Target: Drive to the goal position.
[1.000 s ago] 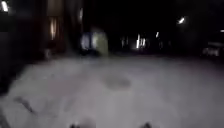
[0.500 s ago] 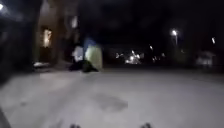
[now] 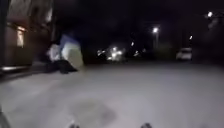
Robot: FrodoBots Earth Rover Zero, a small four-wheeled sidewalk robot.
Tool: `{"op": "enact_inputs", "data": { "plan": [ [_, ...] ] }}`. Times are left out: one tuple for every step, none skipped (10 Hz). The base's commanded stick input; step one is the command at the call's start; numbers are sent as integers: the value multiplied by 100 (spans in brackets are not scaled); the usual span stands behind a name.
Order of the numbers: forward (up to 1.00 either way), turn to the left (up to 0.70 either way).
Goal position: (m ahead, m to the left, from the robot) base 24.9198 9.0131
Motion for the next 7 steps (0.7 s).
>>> {"op": "enact_inputs", "data": {
  "plan": [
    [70, -35],
    [70, -35],
    [70, -17],
    [70, 0],
    [70, 0],
    [70, 0],
    [70, 0]
  ]
}}
